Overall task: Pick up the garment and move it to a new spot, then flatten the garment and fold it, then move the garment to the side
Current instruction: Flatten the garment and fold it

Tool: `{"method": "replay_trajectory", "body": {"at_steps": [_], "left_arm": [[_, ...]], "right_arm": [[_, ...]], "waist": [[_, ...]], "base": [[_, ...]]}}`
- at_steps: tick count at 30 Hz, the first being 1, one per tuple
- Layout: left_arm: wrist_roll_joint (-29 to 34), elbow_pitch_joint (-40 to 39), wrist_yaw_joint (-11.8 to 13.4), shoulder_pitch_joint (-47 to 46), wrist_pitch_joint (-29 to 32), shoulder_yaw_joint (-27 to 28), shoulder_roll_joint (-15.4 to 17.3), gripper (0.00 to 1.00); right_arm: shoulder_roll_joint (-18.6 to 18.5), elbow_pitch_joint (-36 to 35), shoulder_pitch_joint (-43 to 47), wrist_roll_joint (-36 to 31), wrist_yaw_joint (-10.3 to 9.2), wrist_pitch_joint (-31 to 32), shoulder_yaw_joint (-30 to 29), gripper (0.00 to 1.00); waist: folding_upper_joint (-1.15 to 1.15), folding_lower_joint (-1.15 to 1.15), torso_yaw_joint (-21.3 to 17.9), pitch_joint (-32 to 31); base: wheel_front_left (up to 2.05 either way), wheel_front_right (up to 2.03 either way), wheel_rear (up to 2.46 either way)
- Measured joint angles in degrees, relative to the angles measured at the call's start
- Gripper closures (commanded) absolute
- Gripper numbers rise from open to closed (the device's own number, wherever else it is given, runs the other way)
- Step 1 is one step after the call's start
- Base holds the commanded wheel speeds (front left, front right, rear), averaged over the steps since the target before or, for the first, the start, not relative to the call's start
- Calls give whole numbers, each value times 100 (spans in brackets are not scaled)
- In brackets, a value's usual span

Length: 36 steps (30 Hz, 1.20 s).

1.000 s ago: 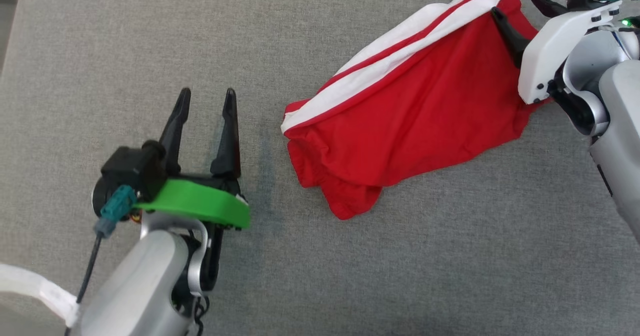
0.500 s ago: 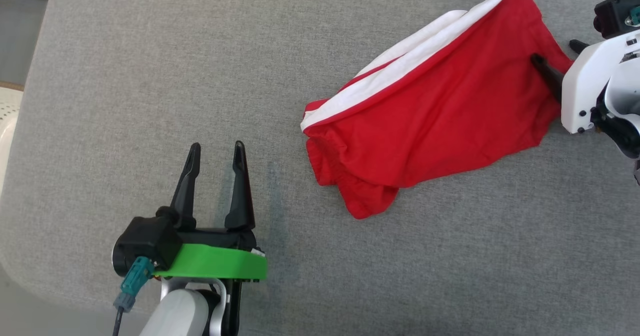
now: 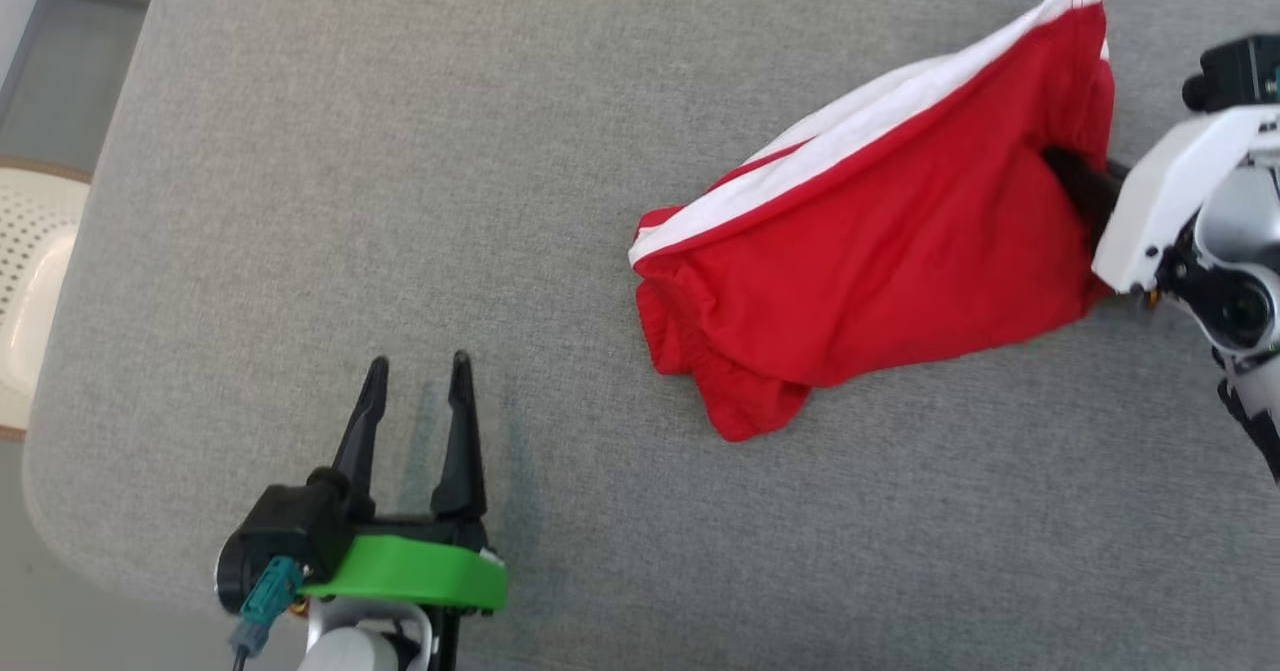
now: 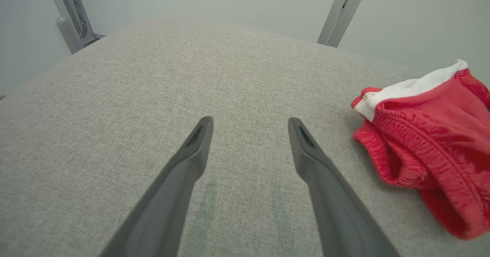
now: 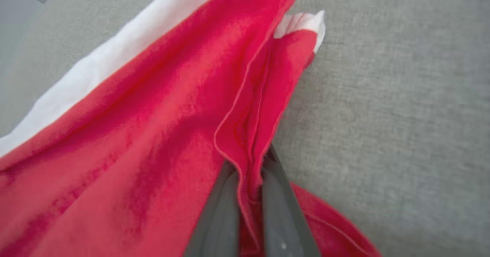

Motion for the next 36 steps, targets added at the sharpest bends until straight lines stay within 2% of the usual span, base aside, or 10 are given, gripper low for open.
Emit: {"method": "replay_trajectory", "body": {"at_steps": [5,9,15,18,21,25,27,31,36], "left_arm": [[225,196,-243,389,1,296,-5,0],[345,291,-390,585,1,470,-10,0],[389,301,-448,719,1,548,-29,0],[336,318,-447,872,1,520,-33,0],[183,310,-397,978,1,428,-36,0],[53,312,-337,1007,0,244,-37,0],[26,318,-331,992,1,113,-40,0],[12,388,-302,797,0,-112,-42,0],[11,494,-266,691,1,-165,-43,0]], "right_arm": [[-180,-153,632,445,4,77,-376,100],[-267,77,1120,692,3,12,-998,100],[-552,500,1421,475,-3,-245,-1741,100],[-632,96,1430,390,-3,-300,-1909,100],[-583,-717,1431,310,-4,-118,-1785,100],[-127,-1589,1424,147,-3,267,-1182,100],[274,-1733,1405,-38,-3,448,-780,100],[1094,-1293,1215,-498,-3,408,-255,100],[1662,-367,908,-964,-3,5,-137,100]], "waist": [[0,0,-256,-281],[0,0,-553,-606],[0,0,-898,-1053],[0,0,-986,-1219],[0,0,-1047,-1331],[0,0,-1096,-1390],[0,0,-1094,-1375],[0,0,-1014,-1350],[0,0,-829,-1369]], "base": [[0,0,0],[0,0,0],[0,0,0],[0,0,0],[0,0,0],[0,0,0],[0,0,0],[0,0,0],[0,0,0]]}}
